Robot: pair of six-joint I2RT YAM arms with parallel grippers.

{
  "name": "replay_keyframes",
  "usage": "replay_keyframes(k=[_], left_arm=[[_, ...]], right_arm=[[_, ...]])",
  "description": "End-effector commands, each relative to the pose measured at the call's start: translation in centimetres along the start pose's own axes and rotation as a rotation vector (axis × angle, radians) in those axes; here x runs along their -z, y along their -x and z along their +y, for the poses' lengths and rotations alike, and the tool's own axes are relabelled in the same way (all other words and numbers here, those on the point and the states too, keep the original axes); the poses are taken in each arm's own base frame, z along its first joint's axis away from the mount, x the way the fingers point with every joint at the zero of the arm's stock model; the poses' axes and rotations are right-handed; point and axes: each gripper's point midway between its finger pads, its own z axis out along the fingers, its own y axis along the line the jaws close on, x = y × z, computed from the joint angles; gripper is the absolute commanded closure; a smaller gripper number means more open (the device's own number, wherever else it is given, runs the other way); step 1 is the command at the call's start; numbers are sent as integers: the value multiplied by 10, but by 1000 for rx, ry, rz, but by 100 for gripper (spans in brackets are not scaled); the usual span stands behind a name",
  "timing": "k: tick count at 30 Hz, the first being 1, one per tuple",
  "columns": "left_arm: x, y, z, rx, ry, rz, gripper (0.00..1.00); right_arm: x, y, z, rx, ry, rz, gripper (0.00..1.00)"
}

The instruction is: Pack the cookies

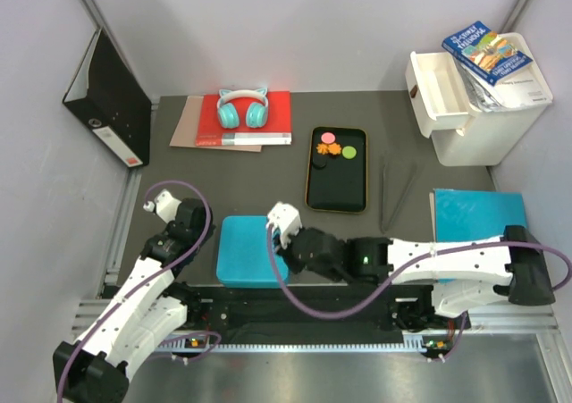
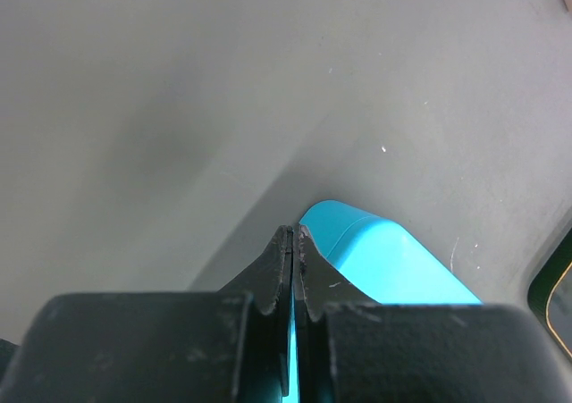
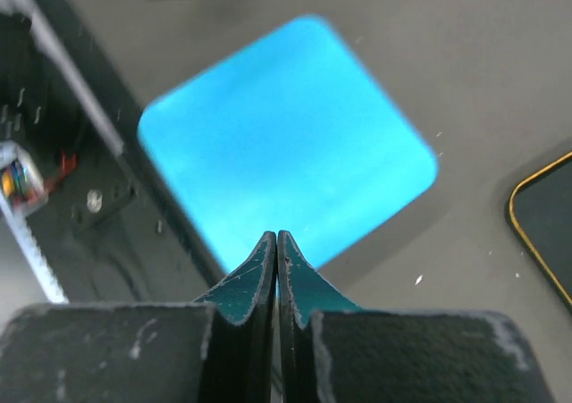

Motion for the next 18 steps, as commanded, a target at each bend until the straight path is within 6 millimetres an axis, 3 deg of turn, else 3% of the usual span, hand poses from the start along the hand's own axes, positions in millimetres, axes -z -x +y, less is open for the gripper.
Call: replay_keyframes(k=[1, 3, 5, 8, 11, 14, 18], left_arm=[[4, 11, -13, 2, -41, -23, 96], [7, 14, -20, -6, -68, -22, 86], [13, 15, -31, -11, -119, -8, 66], [21, 14, -41, -20, -185, 12, 37], [29, 14, -52, -17, -243, 32, 21], [37, 8, -66, -13, -315, 81, 23], [44, -3, -77, -1, -381, 146, 40]], right_arm=[[-21, 27, -19, -194, 38, -40, 100], [-36, 28, -28, -303, 89, -58, 100], [-49, 19, -37, -402, 131, -38, 100], [-59, 22, -39, -484, 199, -62, 100], [-70, 22, -43, -524, 232, -70, 100], [-82, 16, -43, -557, 262, -48, 100], [-95, 3, -43, -579, 264, -12, 100]])
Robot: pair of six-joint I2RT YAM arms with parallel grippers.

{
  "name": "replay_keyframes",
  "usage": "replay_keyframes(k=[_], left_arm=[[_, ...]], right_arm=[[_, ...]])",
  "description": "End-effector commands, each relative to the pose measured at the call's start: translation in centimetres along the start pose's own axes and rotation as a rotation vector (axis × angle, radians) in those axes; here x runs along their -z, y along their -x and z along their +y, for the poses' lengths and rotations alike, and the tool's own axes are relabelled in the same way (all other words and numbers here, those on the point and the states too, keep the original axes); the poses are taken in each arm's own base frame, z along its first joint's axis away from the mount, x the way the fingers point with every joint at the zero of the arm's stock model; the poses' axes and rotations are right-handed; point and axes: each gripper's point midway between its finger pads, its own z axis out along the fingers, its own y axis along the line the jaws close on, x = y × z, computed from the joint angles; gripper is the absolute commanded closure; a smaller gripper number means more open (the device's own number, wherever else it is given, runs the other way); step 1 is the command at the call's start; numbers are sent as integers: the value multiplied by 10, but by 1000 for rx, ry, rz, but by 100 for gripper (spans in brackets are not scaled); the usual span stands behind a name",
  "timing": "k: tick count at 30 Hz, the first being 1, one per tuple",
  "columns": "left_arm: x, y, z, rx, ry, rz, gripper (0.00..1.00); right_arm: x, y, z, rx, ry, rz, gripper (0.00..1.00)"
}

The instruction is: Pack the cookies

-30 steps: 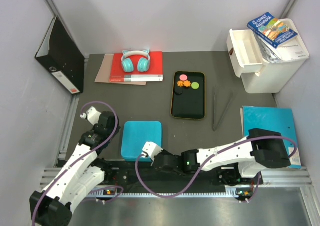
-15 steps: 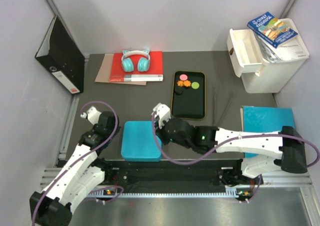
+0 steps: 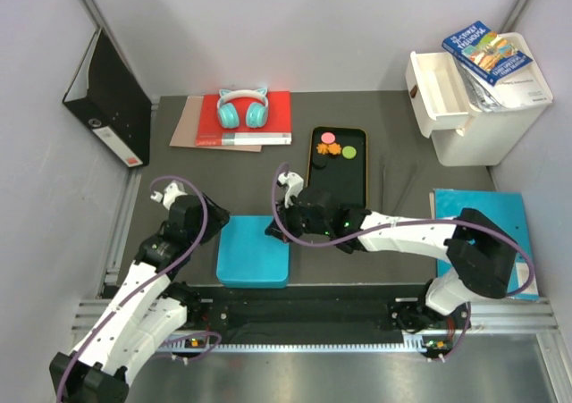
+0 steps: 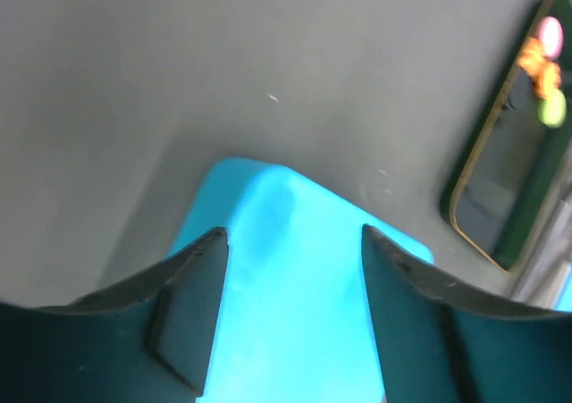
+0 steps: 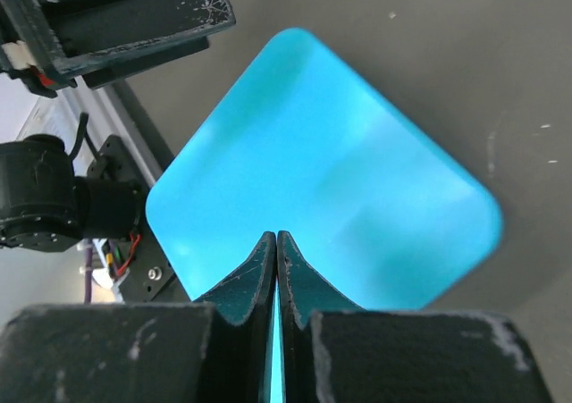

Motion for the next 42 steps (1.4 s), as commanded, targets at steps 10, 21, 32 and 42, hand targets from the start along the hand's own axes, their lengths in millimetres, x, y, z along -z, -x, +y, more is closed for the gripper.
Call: replay_keyframes(k=[10, 21, 32, 42], left_arm=[[14, -24, -29, 2, -180, 144, 72], [25, -49, -4, -54, -105, 267, 100], [56, -35, -21, -115, -176, 266, 100], [30, -103, 34, -150, 98, 618, 100]], right_arm=[[-32, -19, -12, -100, 58, 53, 100], [-45, -44, -35, -151, 3, 125, 100], [-48, -43, -36, -148, -8, 130, 100], [-45, -37, -36, -127, -24, 127, 100]])
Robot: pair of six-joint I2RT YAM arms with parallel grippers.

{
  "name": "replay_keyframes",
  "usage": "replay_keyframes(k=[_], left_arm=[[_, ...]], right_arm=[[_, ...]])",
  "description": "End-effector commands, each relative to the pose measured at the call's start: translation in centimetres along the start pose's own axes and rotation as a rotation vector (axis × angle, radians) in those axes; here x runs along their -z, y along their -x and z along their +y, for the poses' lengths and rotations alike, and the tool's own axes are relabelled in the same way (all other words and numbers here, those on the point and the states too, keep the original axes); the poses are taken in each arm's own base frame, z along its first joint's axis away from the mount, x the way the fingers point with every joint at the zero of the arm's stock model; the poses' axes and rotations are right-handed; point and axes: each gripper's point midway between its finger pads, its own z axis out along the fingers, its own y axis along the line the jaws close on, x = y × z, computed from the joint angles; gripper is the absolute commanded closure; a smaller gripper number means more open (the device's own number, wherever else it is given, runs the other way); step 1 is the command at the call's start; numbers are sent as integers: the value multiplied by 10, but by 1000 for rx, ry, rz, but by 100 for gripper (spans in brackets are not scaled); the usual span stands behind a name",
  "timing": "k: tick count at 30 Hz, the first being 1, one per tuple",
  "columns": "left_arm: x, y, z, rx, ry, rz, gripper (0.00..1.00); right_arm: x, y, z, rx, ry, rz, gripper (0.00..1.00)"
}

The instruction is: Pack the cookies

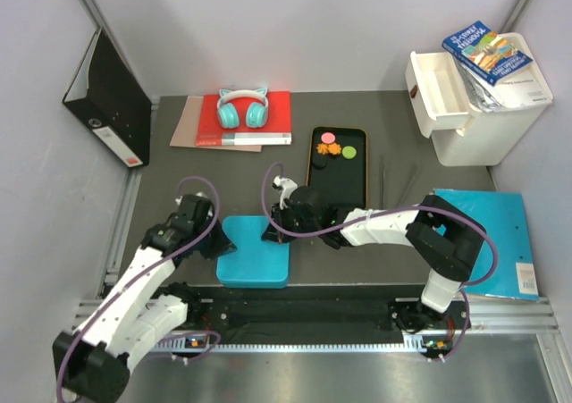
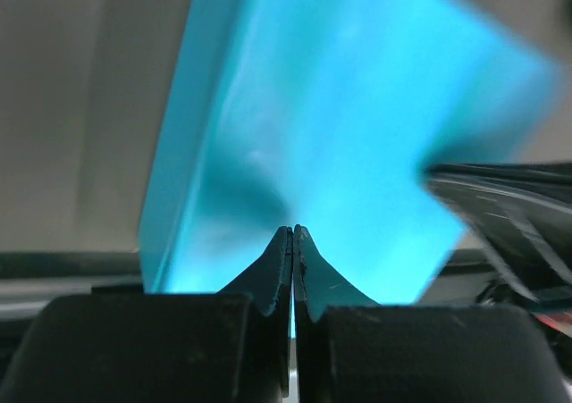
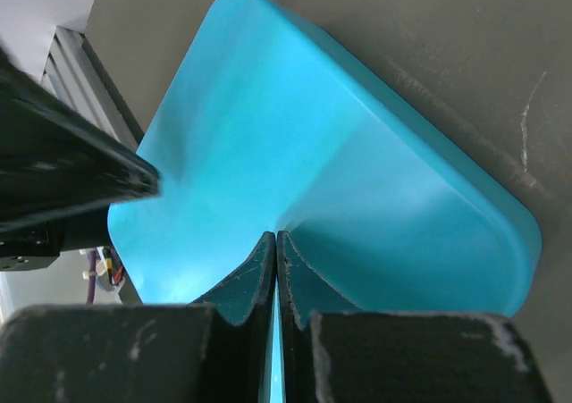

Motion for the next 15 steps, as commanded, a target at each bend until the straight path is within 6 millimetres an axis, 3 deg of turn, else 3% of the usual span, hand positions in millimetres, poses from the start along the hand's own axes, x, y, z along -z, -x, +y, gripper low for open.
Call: replay_keyframes(k=[1, 7, 10, 13, 15], left_arm=[[-15, -31, 18, -12, 78, 187, 100], [-18, -29, 18, -12, 85, 184, 100], [-10, -14, 9, -5, 57, 105, 100], [7, 13, -15, -6, -34, -32, 99], [26, 33, -35, -18, -106, -125, 92]], right_arm=[[-1, 3, -11, 19, -55, 11, 100], [6, 12, -7, 42, -63, -11, 100], [12, 21, -1, 60, -56, -39, 100], [21, 34, 9, 78, -43, -73, 100], [34, 48, 20, 96, -33, -119, 100]])
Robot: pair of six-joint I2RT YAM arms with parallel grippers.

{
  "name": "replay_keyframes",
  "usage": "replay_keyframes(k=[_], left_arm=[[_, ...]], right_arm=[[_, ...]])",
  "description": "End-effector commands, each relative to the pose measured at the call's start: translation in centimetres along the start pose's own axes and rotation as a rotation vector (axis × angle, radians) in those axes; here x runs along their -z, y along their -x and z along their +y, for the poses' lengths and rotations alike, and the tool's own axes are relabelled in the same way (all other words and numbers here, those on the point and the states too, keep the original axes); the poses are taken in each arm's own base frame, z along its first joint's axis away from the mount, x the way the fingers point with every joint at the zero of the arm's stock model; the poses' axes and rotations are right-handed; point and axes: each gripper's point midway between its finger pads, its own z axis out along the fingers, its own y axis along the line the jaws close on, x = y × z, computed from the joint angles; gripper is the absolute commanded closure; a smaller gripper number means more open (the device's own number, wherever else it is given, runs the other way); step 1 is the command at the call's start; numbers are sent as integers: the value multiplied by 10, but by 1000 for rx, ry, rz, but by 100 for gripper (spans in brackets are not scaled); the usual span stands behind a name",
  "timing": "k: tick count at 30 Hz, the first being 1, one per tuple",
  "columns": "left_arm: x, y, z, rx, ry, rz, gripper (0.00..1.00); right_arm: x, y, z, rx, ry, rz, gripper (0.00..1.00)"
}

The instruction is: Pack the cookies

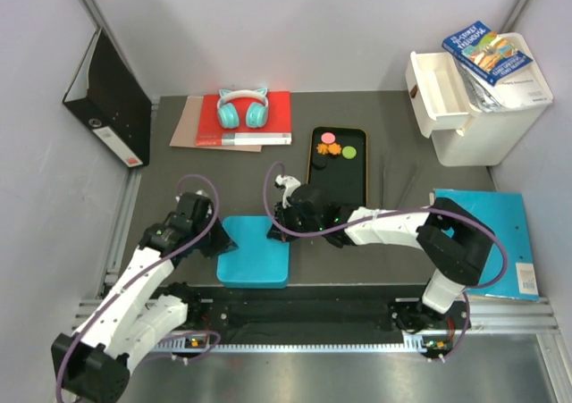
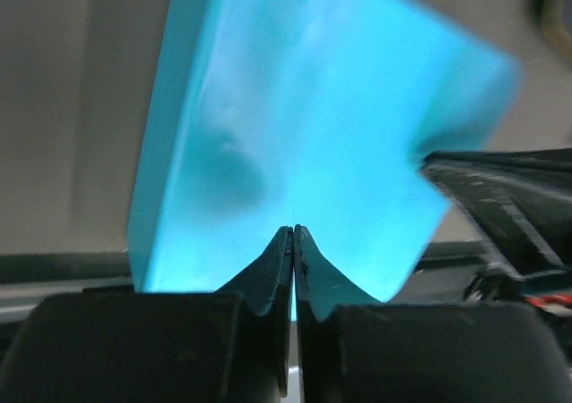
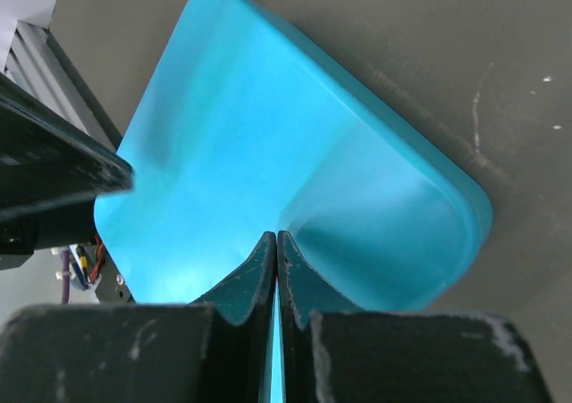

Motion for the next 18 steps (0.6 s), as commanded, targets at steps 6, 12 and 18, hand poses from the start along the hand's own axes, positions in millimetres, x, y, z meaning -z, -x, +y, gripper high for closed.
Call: replay_keyframes(k=[6, 12, 18], left_arm=[[75, 80, -73, -106, -236, -389, 60], [43, 85, -60, -146, -85, -301, 48], [17, 85, -73, -230, -88, -193, 52]], right_arm=[[68, 77, 37, 120, -5, -223, 79], [100, 83, 19, 155, -125, -274, 57], [150, 93, 1, 196, -239, -394, 54]])
